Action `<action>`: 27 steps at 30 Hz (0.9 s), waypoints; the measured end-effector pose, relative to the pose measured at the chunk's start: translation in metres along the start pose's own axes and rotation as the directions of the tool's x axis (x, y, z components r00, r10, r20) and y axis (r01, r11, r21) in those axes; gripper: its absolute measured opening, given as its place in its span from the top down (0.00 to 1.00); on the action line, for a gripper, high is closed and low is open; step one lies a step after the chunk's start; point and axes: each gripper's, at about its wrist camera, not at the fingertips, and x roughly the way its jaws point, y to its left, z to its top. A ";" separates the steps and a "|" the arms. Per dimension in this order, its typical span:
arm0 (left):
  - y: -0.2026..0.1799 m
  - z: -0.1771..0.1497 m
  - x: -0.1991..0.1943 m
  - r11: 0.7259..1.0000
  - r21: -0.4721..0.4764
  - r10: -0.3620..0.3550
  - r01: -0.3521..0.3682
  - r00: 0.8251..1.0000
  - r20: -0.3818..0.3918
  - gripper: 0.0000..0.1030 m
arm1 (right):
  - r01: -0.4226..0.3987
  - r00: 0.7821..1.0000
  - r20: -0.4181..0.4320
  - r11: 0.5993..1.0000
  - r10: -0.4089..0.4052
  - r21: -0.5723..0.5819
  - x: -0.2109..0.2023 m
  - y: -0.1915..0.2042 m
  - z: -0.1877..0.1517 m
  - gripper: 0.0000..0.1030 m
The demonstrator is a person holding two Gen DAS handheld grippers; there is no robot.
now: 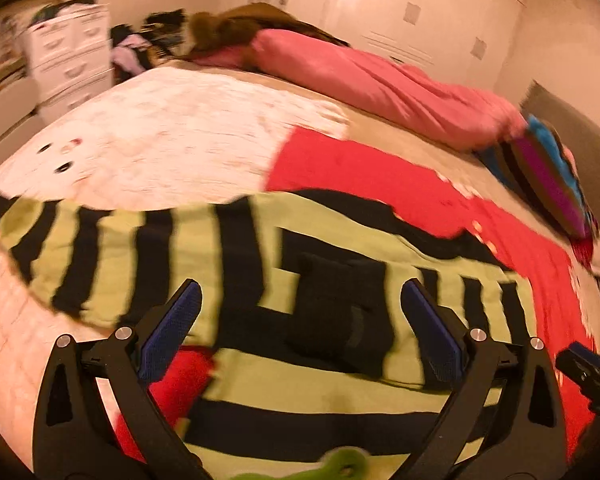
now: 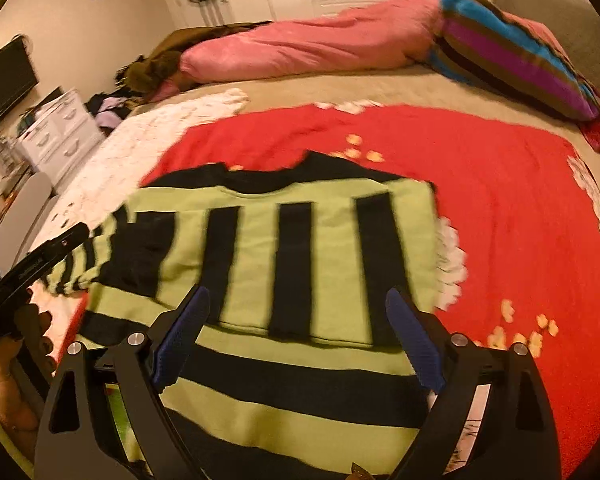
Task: Fold small clothes
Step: 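Move the left tool to the other sleeve cuff and grasp it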
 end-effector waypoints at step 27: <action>0.284 -0.023 -0.020 0.761 -0.634 0.226 -0.137 0.972 0.062 0.09 | -0.206 0.973 -0.168 0.931 0.160 -0.301 0.053 0.182 -0.050 0.13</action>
